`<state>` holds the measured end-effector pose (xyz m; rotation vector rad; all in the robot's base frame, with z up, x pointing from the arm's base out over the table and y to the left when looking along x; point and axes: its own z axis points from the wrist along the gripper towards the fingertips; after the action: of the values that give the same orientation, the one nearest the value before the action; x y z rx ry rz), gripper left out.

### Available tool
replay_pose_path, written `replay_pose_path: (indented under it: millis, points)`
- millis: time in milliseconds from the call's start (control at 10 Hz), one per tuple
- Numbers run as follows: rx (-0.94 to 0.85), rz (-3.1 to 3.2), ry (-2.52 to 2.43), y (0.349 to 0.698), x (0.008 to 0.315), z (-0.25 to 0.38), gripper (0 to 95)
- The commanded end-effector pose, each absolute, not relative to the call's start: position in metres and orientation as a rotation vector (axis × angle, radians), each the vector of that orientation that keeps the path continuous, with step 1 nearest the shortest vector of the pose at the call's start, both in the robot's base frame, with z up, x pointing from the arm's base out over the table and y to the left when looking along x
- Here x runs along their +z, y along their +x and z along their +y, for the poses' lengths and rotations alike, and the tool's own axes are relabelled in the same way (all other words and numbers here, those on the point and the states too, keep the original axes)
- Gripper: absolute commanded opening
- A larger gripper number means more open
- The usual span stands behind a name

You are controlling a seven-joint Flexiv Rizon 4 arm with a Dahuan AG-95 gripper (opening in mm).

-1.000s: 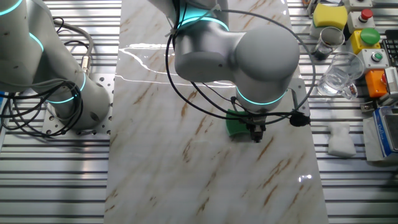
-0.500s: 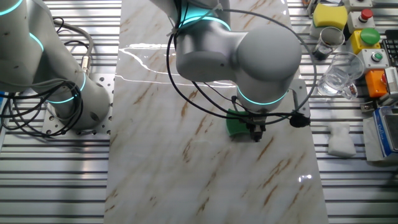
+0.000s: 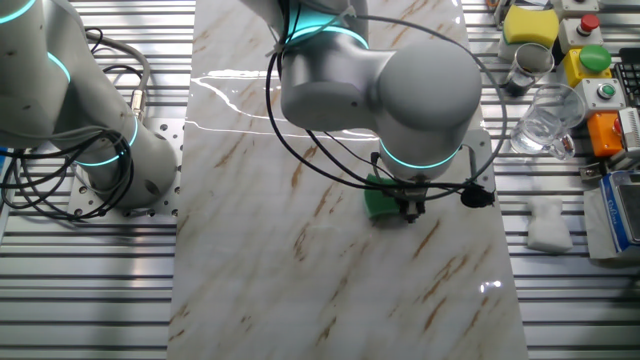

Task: Clean the tabletop with a sponge

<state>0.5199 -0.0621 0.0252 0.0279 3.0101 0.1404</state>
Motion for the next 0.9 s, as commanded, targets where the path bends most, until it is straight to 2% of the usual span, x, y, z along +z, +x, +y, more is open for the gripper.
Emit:
replay_pose_path:
  millis: [100, 900]
  points:
    - [0.14, 3.009, 0.033, 0.5199, 0.0247, -0.0618, 0.0]
    - [0.162, 3.007, 0.072, 0.5263, 0.0257, -0.0525, 0.0]
